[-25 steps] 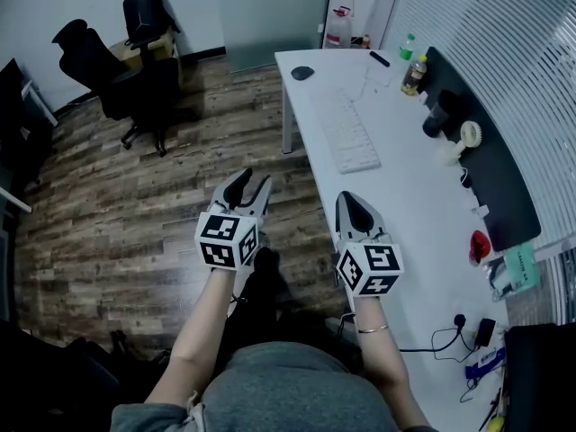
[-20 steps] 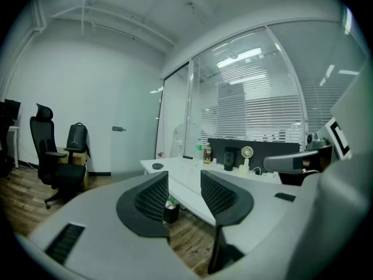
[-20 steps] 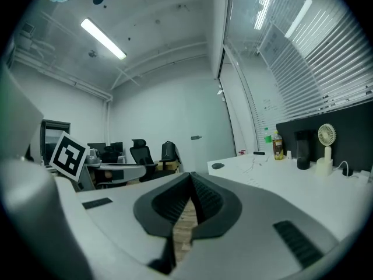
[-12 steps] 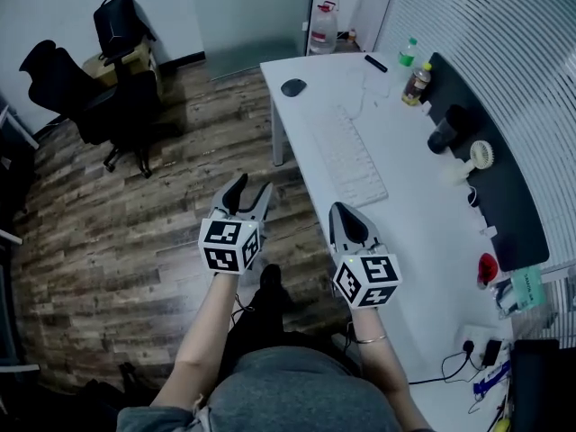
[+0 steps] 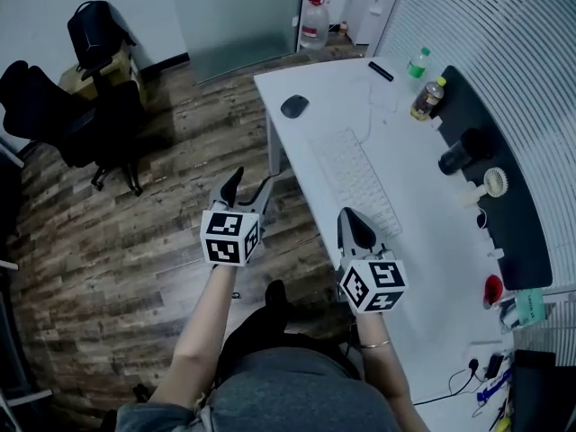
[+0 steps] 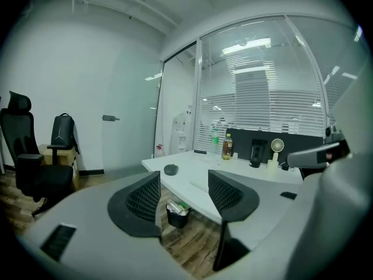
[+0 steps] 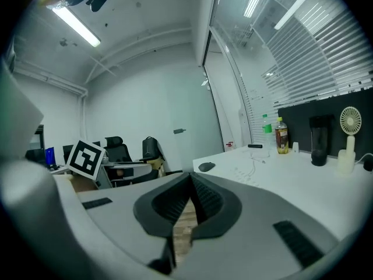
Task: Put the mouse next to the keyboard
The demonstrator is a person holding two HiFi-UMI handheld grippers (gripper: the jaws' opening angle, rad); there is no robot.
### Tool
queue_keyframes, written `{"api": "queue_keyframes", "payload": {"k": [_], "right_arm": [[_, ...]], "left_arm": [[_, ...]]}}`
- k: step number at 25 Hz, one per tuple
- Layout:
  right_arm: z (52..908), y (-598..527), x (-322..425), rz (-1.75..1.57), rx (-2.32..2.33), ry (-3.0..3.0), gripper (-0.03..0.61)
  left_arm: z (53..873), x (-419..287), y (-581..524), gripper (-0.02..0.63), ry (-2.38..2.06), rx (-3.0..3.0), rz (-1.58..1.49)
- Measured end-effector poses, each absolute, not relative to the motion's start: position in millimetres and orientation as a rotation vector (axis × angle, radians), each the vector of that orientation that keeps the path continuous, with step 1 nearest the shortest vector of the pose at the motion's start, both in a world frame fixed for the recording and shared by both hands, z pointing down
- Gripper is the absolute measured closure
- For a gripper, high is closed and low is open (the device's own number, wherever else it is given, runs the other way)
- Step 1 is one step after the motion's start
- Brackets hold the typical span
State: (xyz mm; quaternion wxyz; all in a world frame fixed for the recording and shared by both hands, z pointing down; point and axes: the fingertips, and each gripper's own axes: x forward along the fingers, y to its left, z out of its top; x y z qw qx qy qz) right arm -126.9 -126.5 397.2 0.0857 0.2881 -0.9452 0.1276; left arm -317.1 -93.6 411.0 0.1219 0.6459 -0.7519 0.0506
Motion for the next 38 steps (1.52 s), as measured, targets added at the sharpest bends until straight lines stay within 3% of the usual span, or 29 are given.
{"api": "queue_keyframes", "payload": {"k": [11, 38], "right_arm": [[402, -173, -162, 0.399, 0.939, -2.764, 0.583], [415, -293, -197, 0.491, 0.968, -2.769, 0.584]], "left_arm": [[431, -368, -155, 0.351, -2.117, 1.894, 0.164], [481, -400, -331, 0.314, -2.028, 1.917, 0.401]]}}
